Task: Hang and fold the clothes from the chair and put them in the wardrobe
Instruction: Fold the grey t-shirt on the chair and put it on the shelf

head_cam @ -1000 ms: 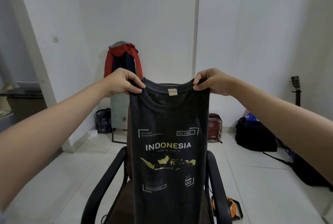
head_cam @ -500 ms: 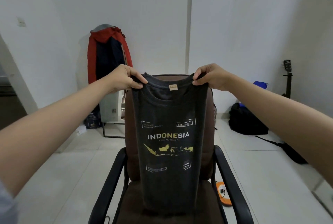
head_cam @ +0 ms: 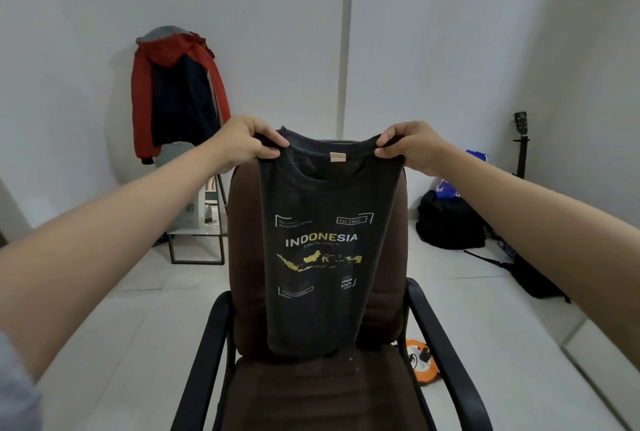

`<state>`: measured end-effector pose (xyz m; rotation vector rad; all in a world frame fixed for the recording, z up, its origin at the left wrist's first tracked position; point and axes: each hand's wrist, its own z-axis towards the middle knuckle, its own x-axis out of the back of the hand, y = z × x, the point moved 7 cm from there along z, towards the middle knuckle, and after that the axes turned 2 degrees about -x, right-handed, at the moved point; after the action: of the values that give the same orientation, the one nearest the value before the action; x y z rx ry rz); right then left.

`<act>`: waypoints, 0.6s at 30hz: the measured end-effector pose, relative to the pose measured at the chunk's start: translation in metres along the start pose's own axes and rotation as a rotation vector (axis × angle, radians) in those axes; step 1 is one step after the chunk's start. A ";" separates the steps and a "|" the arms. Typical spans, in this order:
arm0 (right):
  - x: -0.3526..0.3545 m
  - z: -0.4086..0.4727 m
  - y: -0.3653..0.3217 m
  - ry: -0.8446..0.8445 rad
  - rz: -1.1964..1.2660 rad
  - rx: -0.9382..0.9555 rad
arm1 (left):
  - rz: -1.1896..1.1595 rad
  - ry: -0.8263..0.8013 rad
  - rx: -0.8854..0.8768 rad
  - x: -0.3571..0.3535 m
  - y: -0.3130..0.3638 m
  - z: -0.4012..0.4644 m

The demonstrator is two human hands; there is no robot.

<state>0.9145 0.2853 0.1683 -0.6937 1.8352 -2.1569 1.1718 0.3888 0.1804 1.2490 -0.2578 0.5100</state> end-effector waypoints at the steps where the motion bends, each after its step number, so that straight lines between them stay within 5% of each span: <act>1: -0.002 -0.007 0.001 -0.021 -0.012 -0.007 | -0.003 -0.005 0.004 -0.001 -0.001 -0.007; 9: -0.026 -0.105 0.045 -0.281 -0.002 -0.115 | 0.001 -0.079 0.066 -0.043 -0.005 -0.113; 18: -0.037 -0.267 0.177 -0.379 0.049 -0.287 | -0.092 -0.263 0.246 -0.149 -0.037 -0.310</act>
<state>0.7926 0.4998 -0.0395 -1.0241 1.9358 -1.6062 1.0350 0.6409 -0.0131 1.5632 -0.3649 0.3028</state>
